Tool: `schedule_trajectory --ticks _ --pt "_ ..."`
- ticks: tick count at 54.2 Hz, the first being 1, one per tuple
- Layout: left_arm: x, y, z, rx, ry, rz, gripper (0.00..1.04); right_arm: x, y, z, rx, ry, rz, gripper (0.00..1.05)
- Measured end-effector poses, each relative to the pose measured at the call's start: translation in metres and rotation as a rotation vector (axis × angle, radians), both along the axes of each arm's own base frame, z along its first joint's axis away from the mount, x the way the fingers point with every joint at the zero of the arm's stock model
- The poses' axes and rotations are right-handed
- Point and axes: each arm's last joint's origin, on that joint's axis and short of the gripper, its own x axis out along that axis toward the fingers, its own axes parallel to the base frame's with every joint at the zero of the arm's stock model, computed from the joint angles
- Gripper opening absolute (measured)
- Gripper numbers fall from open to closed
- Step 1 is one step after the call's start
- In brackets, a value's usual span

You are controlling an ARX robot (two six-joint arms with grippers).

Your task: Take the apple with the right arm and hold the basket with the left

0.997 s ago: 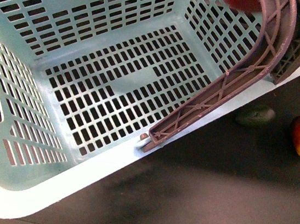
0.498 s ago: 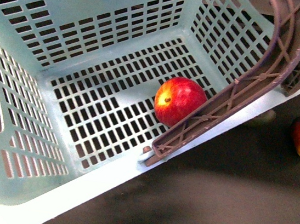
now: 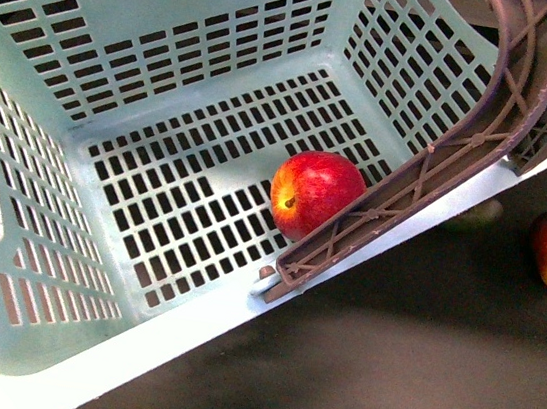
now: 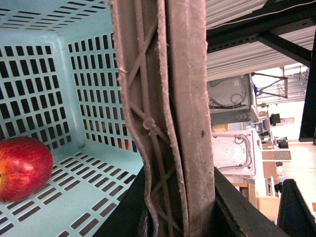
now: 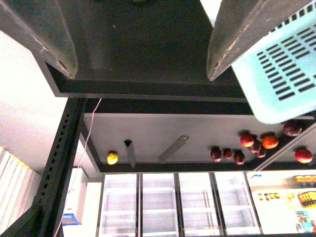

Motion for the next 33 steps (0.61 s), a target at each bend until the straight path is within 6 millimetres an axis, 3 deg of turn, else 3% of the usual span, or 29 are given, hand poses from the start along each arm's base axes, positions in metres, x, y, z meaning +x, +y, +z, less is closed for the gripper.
schedule_trajectory --ticks 5,18,33 --pt "0.0 0.0 0.0 -0.001 0.001 -0.003 0.2 -0.011 -0.007 -0.017 -0.007 0.015 0.005 0.59" --pt "0.0 0.0 0.0 -0.002 0.001 -0.003 0.2 -0.046 -0.011 -0.056 -0.009 0.028 -0.01 0.02" --pt "0.0 0.0 0.0 -0.001 0.001 -0.004 0.2 -0.066 -0.011 -0.074 -0.012 0.024 -0.01 0.02"
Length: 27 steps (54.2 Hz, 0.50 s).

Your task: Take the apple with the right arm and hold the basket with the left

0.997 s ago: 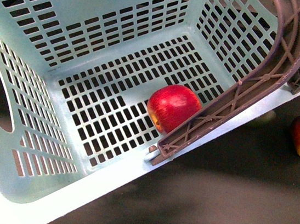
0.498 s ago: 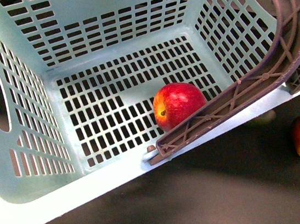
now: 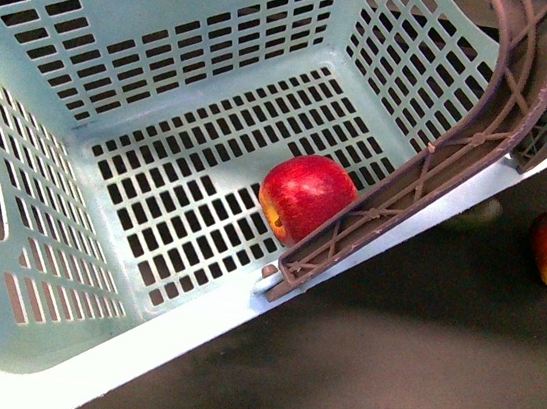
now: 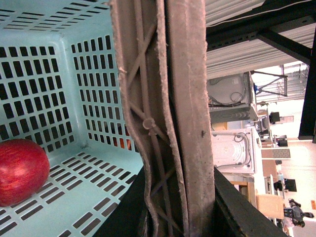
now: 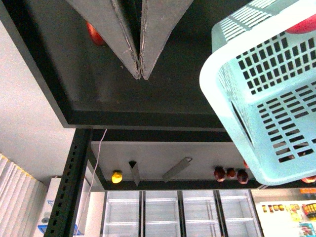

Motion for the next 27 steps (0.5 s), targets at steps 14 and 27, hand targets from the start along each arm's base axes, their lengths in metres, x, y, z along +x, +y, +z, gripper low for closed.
schedule_trajectory --ticks 14,27 --pt "0.0 0.0 0.0 0.001 0.0 0.002 0.2 -0.016 0.0 -0.011 0.0 0.0 0.0 0.02" --pt "0.0 0.0 0.0 0.0 0.0 0.001 0.2 -0.026 0.0 -0.019 0.0 -0.007 0.0 0.02"
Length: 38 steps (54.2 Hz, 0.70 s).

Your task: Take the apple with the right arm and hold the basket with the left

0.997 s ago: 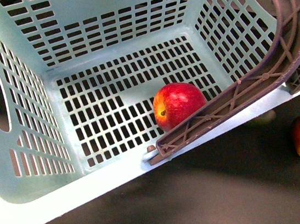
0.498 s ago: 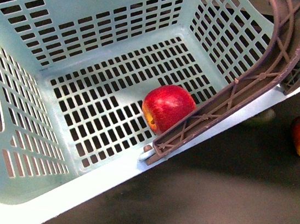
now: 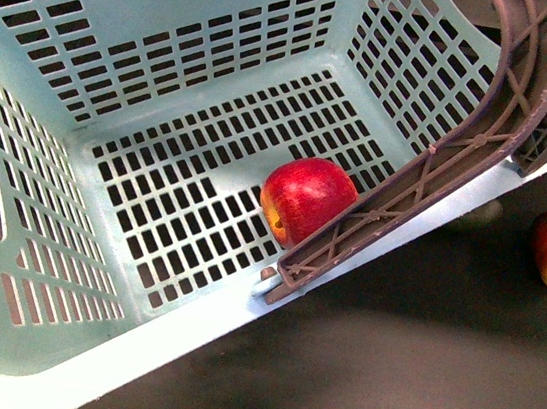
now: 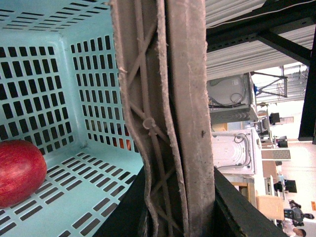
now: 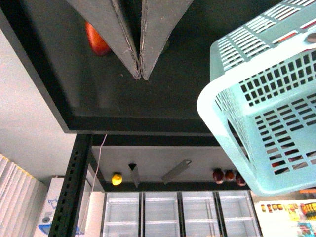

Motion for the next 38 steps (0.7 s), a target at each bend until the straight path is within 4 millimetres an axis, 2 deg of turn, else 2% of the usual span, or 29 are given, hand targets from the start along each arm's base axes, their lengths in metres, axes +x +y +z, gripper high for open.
schedule_trajectory --ticks 38 --pt "0.0 0.0 0.0 0.0 0.0 0.0 0.2 -0.015 0.0 0.0 0.0 -0.017 0.0 0.02"
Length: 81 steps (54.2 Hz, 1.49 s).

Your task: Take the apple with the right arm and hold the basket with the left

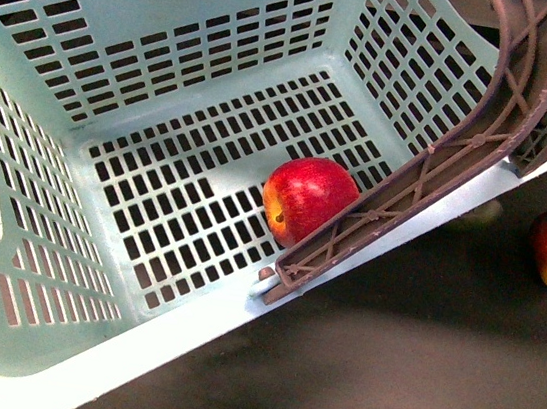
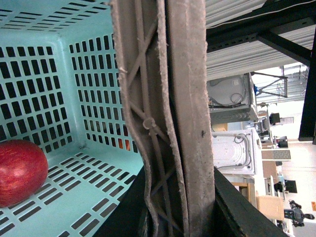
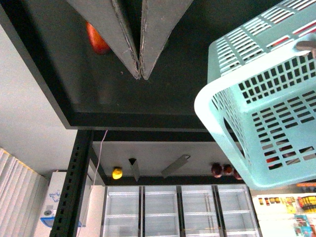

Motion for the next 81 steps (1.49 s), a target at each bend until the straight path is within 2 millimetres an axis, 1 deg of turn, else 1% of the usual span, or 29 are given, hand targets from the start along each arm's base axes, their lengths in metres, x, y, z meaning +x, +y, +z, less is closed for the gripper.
schedule_trajectory --ticks 7,11,15,35,38,39,40,42,44,46,48,52,53,55,59,60,67,69,73,81 --pt "0.0 0.0 0.0 0.0 0.0 0.0 0.2 -0.002 0.0 0.0 0.0 -0.001 0.0 0.02" --pt "0.0 0.0 0.0 -0.001 0.001 0.0 0.2 -0.008 0.0 -0.004 0.0 0.033 0.002 0.02" --pt "0.0 0.0 0.0 0.0 0.0 0.001 0.2 -0.012 0.0 -0.003 0.0 0.009 0.002 0.02" --pt "0.0 0.0 0.0 -0.002 0.001 0.001 0.2 -0.013 0.0 -0.003 0.0 0.005 0.002 0.02" --pt "0.0 0.0 0.0 -0.002 0.001 0.001 0.2 -0.013 0.0 -0.003 0.0 0.005 0.002 0.08" --pt "0.0 0.0 0.0 -0.003 0.002 0.001 0.2 -0.013 0.0 -0.003 0.0 0.005 0.002 0.13" --pt "0.0 0.0 0.0 -0.003 0.002 0.001 0.2 -0.013 0.0 -0.003 0.0 0.005 0.002 0.14" --pt "0.0 0.0 0.0 -0.002 0.002 0.001 0.2 -0.013 0.0 -0.003 0.0 0.005 0.002 0.22" --pt "0.0 0.0 0.0 -0.002 0.001 0.001 0.2 -0.013 0.0 -0.003 0.0 0.005 0.002 0.26" --pt "0.0 0.0 0.0 -0.003 0.002 0.001 0.2 -0.013 0.0 -0.003 0.0 0.004 0.002 0.34" --pt "0.0 0.0 0.0 -0.003 0.002 0.001 0.2 -0.013 0.0 -0.003 0.0 0.004 0.002 0.38" --pt "0.0 0.0 0.0 -0.003 0.002 0.001 0.2 -0.013 0.0 -0.003 0.0 0.004 0.002 0.51" --pt "0.0 0.0 0.0 -0.003 0.002 0.001 0.2 -0.013 0.0 -0.003 0.0 0.005 0.002 0.52" --pt "0.0 0.0 0.0 -0.003 0.002 0.001 0.2 -0.013 0.0 -0.003 0.0 0.004 0.002 0.6" --pt "0.0 0.0 0.0 -0.002 0.001 0.001 0.2 -0.013 0.0 -0.003 0.0 0.004 0.002 0.72" --pt "0.0 0.0 0.0 -0.002 0.001 0.001 0.2 -0.013 0.0 -0.003 0.0 0.004 0.002 0.73" --pt "0.0 0.0 0.0 -0.003 0.002 0.001 0.2 -0.013 0.0 -0.003 0.0 0.004 0.002 0.94" --pt "0.0 0.0 0.0 -0.003 0.002 0.001 0.2 -0.013 0.0 -0.003 0.0 0.004 0.002 0.97" --pt "0.0 0.0 0.0 -0.003 0.002 0.001 0.2 -0.013 0.0 -0.003 0.0 0.004 0.002 0.96" --pt "0.0 0.0 0.0 -0.002 0.002 0.001 0.2 -0.013 0.0 -0.003 0.0 0.004 0.002 0.96"
